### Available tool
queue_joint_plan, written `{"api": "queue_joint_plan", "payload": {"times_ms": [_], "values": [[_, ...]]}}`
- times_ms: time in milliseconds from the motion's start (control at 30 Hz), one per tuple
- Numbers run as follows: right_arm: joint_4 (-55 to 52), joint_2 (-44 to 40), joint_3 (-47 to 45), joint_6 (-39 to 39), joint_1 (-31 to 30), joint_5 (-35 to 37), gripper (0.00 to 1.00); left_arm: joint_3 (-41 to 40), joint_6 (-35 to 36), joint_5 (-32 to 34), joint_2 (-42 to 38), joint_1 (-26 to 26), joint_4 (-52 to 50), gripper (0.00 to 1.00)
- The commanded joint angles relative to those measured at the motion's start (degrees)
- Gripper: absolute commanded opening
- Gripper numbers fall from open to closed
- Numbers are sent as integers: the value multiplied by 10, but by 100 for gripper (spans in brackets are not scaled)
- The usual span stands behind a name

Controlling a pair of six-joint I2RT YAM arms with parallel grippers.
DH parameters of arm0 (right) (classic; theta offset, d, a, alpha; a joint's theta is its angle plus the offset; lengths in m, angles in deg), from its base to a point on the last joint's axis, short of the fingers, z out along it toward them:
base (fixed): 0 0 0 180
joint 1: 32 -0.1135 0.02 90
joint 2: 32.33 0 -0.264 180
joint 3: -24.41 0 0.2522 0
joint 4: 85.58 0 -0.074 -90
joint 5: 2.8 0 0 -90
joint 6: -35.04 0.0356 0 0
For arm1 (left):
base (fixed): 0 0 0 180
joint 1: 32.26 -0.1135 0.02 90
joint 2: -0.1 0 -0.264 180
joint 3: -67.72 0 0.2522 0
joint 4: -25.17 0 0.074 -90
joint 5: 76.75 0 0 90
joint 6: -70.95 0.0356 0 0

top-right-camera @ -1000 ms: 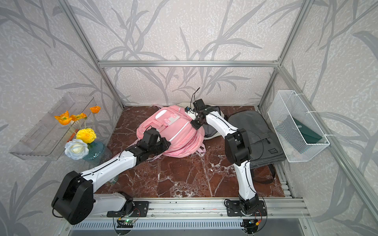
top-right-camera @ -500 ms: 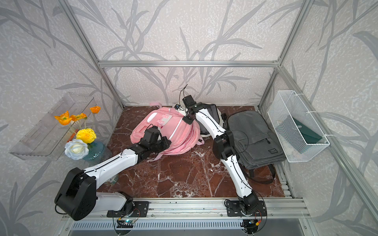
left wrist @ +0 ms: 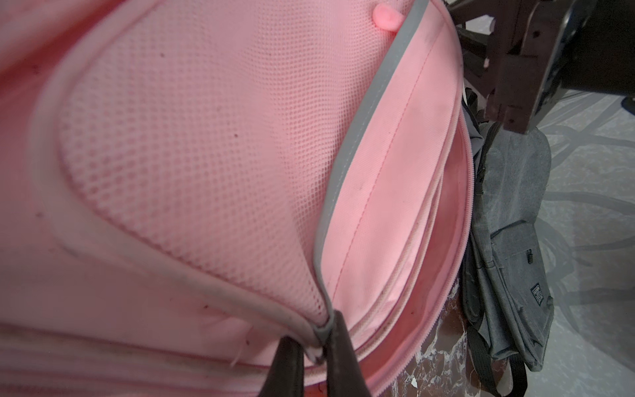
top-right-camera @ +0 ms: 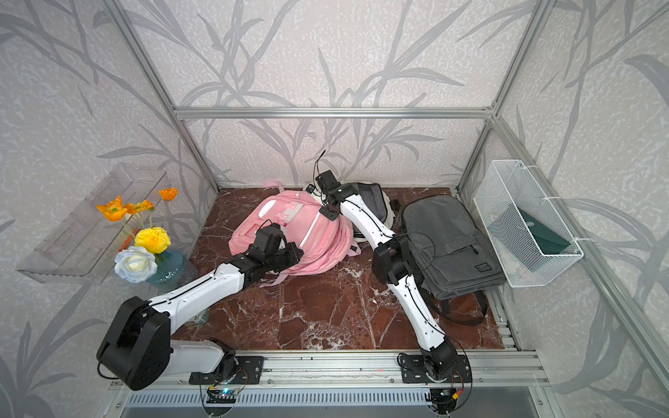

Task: Zip up the backpack
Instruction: Zip the zipper on the backpack.

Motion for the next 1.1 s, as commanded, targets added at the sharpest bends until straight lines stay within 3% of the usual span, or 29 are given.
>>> {"api": "queue_joint_plan", "payload": {"times_ms": [0,133,367,467,633,733,867,1067], "values": [[83,12,31,25,-1,23,0,6,36,-70,10,20,-49,0],[94,13,34,57,-4,-8,0,11,39,-67,15,27,-54,0],[88,23,54,72,-2,23,2,17,44,-70,21,29,-58,0],[64,8,58,100,7,51,20,22,39,-64,28,29,-56,0],[24,-81,-6,182,35,72,37,50,13,-63,60,28,-26,0],[28,-160,-107,227,37,62,39,69,-12,-41,72,28,-6,0],[97,-288,-316,306,38,45,42,86,-35,9,76,28,15,0],[266,-458,-613,438,37,-44,61,96,-46,38,78,28,28,0]]}}
